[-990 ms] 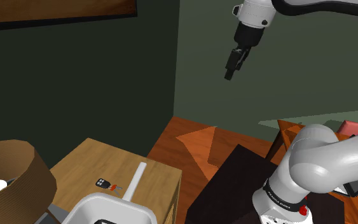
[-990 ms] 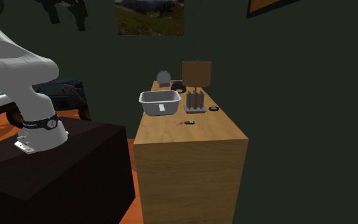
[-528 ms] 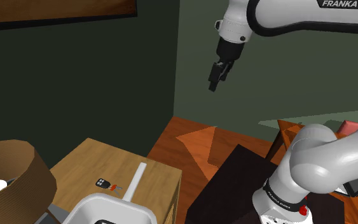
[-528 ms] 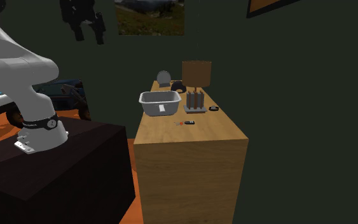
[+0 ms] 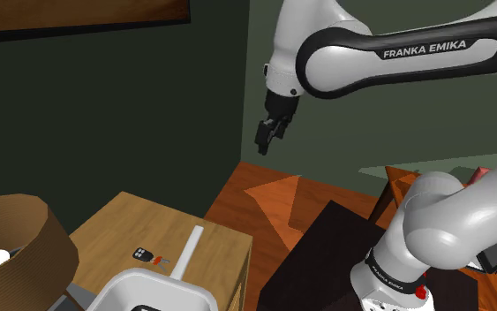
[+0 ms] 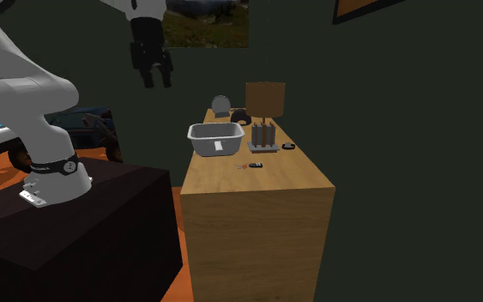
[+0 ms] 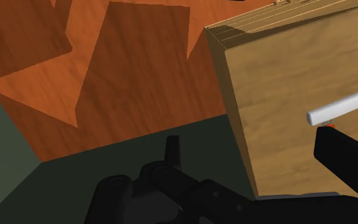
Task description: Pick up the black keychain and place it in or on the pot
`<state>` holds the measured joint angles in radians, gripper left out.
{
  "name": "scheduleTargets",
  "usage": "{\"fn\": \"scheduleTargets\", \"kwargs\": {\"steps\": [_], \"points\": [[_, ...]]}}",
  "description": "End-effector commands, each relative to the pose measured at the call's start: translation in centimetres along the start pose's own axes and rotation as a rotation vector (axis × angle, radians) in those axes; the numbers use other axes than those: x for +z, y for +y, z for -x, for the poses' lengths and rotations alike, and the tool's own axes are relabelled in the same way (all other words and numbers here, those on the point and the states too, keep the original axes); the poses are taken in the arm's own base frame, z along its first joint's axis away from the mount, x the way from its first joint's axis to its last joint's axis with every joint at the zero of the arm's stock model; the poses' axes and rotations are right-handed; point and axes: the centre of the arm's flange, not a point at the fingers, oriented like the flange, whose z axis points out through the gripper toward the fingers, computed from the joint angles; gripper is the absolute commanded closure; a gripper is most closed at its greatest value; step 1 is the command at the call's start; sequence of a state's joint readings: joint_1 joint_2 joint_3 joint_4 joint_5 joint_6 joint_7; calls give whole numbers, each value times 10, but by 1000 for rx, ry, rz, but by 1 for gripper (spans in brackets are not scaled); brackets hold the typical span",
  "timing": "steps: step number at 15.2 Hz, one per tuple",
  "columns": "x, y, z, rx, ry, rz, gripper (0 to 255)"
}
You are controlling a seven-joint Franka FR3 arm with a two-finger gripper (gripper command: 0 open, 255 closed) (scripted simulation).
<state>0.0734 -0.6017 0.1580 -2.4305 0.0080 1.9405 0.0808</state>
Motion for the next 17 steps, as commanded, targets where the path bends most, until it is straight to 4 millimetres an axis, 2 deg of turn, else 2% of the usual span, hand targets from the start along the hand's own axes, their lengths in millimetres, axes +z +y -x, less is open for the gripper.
{"fn": "scheduleTargets", "kwargs": {"steps": [1, 17], "points": [[17, -16, -11, -1, -2, -5, 0], [158, -146, -96, -9, -28, -36, 0]]}}
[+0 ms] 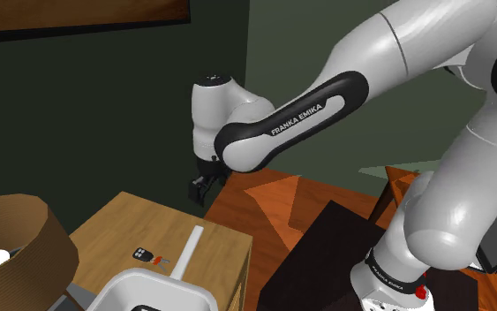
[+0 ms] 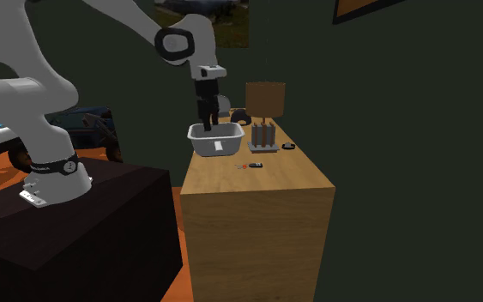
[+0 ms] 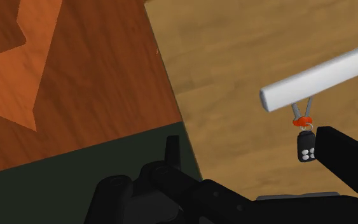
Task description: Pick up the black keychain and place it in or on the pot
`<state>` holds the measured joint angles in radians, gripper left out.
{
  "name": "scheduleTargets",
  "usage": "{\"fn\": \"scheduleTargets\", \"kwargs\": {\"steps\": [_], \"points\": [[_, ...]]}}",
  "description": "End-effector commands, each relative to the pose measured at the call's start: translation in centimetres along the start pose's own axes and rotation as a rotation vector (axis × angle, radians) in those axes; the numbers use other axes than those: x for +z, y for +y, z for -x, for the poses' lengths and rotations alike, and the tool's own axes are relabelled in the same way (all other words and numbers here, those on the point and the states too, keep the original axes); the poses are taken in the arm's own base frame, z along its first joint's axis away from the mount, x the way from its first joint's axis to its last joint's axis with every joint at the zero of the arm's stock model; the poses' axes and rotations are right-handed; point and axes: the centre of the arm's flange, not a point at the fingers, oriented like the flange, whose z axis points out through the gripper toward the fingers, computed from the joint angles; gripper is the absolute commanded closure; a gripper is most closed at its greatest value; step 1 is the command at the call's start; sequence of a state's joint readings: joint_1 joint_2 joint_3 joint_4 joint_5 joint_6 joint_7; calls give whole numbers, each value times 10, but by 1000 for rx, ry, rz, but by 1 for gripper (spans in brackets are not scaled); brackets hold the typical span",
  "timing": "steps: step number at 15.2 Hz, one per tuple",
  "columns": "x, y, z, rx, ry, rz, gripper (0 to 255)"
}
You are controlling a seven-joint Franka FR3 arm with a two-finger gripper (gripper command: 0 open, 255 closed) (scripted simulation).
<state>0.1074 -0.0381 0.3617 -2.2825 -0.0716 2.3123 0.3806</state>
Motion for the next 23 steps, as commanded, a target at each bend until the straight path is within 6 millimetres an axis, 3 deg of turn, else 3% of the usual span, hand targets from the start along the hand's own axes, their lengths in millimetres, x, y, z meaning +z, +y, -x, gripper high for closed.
{"fn": "scheduleTargets", "kwargs": {"steps": [1, 20, 23], "points": [[18, -17, -11, 0, -3, -5, 0], [184, -171, -110, -10, -34, -42, 0], [200, -171, -110, -10, -34, -42, 0]]}}
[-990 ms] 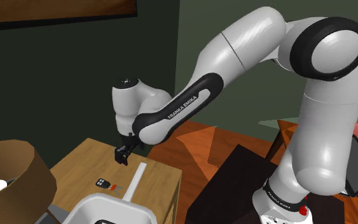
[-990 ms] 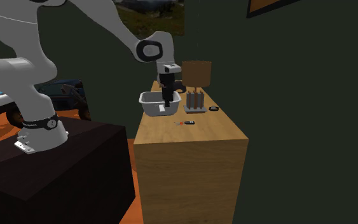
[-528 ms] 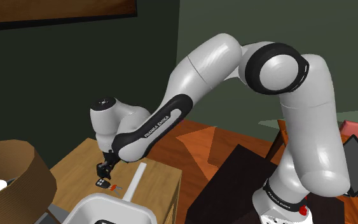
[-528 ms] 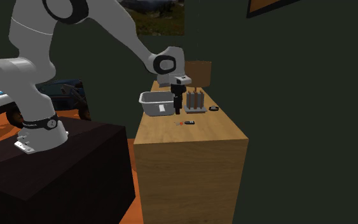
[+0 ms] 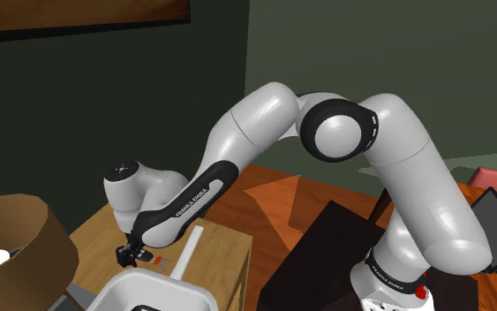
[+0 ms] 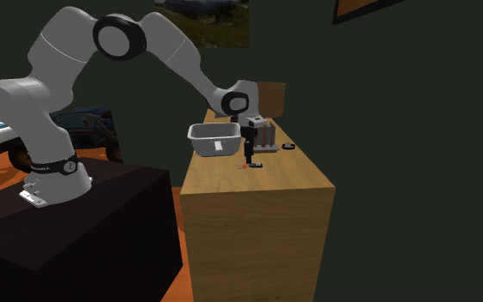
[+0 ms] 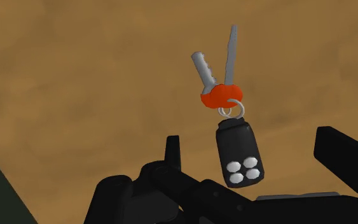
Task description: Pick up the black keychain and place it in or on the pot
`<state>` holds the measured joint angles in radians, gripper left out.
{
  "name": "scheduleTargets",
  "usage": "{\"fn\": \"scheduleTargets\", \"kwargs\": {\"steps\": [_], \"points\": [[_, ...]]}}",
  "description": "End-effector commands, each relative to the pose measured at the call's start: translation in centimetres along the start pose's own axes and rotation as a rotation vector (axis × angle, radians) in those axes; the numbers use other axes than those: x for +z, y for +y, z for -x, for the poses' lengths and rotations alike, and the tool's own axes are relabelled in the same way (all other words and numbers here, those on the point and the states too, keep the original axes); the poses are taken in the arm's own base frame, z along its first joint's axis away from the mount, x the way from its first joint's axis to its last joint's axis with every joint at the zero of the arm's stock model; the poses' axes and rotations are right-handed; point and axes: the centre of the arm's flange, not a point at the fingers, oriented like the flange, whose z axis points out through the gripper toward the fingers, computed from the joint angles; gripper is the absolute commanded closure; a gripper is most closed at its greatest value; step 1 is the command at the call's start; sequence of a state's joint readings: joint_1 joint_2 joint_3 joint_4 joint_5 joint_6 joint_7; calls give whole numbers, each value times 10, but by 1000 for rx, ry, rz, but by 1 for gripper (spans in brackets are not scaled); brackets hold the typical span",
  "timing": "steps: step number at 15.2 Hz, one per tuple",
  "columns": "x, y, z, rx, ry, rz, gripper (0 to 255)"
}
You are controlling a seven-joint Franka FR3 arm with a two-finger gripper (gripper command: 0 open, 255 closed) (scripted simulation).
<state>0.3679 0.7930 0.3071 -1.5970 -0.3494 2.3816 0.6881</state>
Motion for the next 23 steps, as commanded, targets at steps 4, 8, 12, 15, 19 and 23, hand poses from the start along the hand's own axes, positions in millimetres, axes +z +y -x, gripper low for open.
{"fn": "scheduleTargets", "kwargs": {"steps": [4, 8, 12, 15, 19, 23], "points": [[27, -1, -1, 0, 0, 0, 0], [30, -1, -1, 0, 0, 0, 0], [30, -1, -1, 0, 0, 0, 0], [30, -1, -1, 0, 0, 0, 255], [29, -2, -1, 0, 0, 0, 255], [30, -1, -1, 0, 0, 0, 255]]}}
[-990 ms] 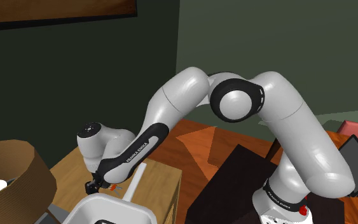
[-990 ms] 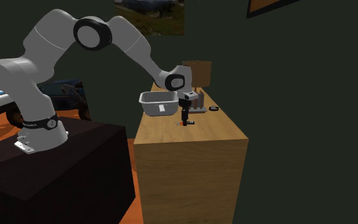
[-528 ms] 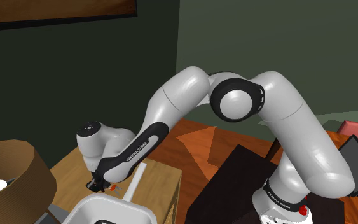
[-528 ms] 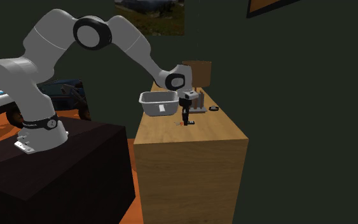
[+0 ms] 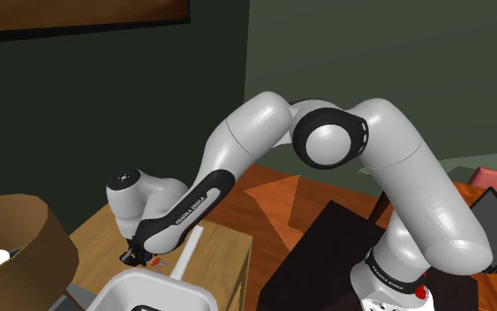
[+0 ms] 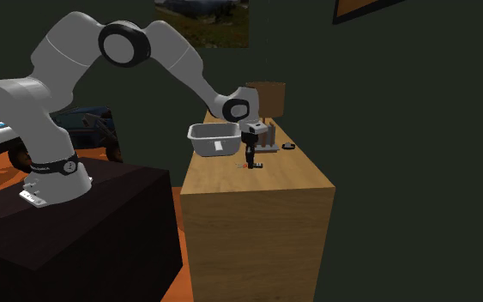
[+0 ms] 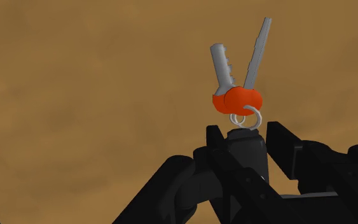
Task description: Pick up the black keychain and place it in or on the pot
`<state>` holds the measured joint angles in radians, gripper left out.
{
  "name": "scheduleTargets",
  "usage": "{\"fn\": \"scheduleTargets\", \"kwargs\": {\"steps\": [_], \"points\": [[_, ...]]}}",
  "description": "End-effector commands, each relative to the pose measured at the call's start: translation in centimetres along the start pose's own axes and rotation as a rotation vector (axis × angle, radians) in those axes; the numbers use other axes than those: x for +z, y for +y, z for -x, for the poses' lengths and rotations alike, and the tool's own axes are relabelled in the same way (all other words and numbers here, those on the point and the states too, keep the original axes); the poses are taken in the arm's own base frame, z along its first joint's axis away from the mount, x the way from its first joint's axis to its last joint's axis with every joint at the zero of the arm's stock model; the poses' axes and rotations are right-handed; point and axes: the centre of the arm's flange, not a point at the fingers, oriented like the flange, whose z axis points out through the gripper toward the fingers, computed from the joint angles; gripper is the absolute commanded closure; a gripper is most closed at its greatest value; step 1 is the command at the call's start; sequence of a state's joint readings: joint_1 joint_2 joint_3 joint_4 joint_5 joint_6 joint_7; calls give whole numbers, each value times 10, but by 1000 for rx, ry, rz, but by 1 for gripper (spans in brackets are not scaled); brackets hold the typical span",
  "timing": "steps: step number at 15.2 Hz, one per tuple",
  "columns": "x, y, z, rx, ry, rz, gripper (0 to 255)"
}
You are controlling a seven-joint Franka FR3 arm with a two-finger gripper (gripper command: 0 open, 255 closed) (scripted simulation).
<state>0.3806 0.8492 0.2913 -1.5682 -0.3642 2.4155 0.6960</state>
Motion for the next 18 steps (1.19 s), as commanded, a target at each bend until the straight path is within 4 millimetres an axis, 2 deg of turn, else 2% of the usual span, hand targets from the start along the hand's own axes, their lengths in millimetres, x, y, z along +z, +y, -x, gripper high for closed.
{"fn": "scheduleTargets", "kwargs": {"steps": [1, 18], "points": [[-1, 0, 0, -1, -6, 2, 255], [-90, 0, -5, -1, -6, 2, 255]]}}
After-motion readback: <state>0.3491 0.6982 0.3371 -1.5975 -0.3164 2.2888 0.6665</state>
